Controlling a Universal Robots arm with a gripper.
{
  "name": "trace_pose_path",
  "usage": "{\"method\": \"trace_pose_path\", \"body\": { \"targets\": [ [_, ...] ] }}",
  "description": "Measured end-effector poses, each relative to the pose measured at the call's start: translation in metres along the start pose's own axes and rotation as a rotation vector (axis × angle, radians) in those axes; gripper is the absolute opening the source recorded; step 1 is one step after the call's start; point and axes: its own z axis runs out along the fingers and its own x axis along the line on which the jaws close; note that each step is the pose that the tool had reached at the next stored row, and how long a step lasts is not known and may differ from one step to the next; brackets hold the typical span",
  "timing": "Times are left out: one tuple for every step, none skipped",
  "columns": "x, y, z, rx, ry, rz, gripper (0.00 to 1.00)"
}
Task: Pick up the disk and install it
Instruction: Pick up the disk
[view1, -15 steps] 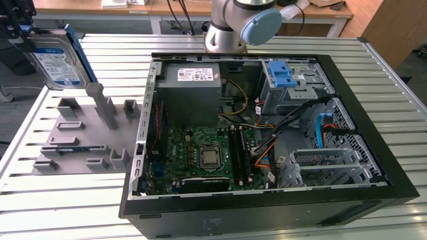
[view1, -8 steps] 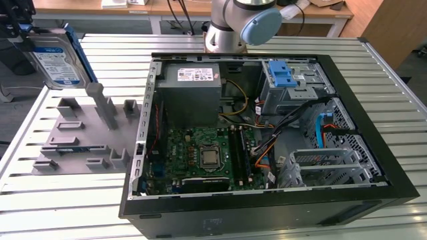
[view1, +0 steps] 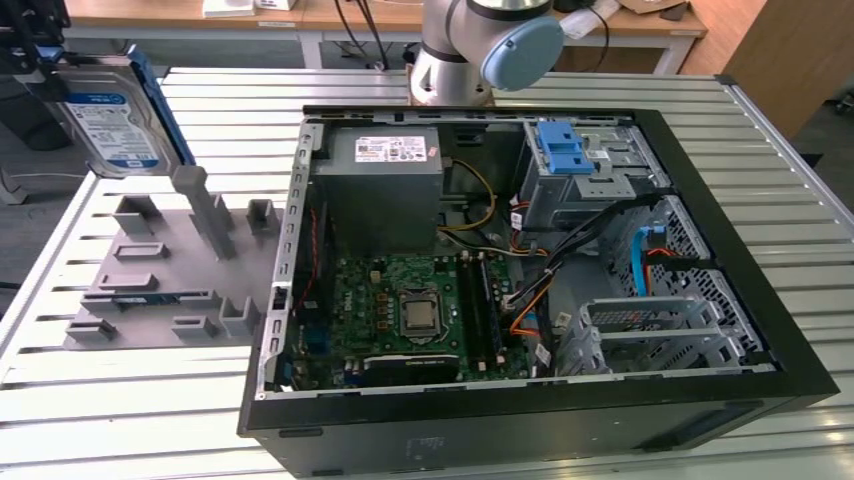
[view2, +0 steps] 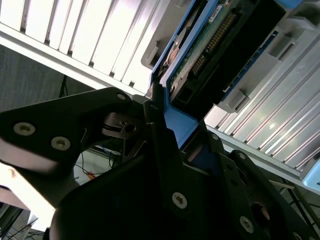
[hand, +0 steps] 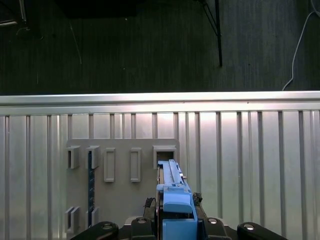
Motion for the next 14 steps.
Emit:
{"method": "trace_pose_path", "body": {
  "targets": [
    [0.0000,0.0000,-0.0003,0.0000,0.0000,0.000,0.37],
    [0.0000,0.0000,-0.0007,-0.0001,0.0000,0.000,0.37],
    [0.0000,0.0000,-0.0010,-0.0001,0.0000,0.000,0.37],
    [0.0000,0.0000,-0.0013,-0.0001,0.0000,0.000,0.37],
    [0.0000,0.0000,-0.0016,-0.0001,0.0000,0.000,0.37],
    [0.0000,0.0000,-0.0020,0.0000,0.0000,0.000,0.37],
    [0.0000,0.0000,-0.0023,-0.0001,0.0000,0.000,0.37],
    [-0.0001,0.0000,-0.0025,0.0000,0.0000,0.000,0.37],
    [-0.0001,0.0000,-0.0029,-0.0001,0.0000,0.000,0.37],
    [0.0000,0.0000,-0.0031,0.0000,0.0000,0.000,0.37],
    [0.0000,0.0000,-0.0034,0.0000,-0.0001,0.000,0.37],
    [-0.0001,0.0000,-0.0038,0.0000,0.0000,0.000,0.37],
    [-0.0001,0.0000,-0.0041,0.0000,0.0000,0.000,0.37],
    [-0.0001,0.0000,-0.0043,0.0000,0.0000,0.000,0.37]
  ]
}}
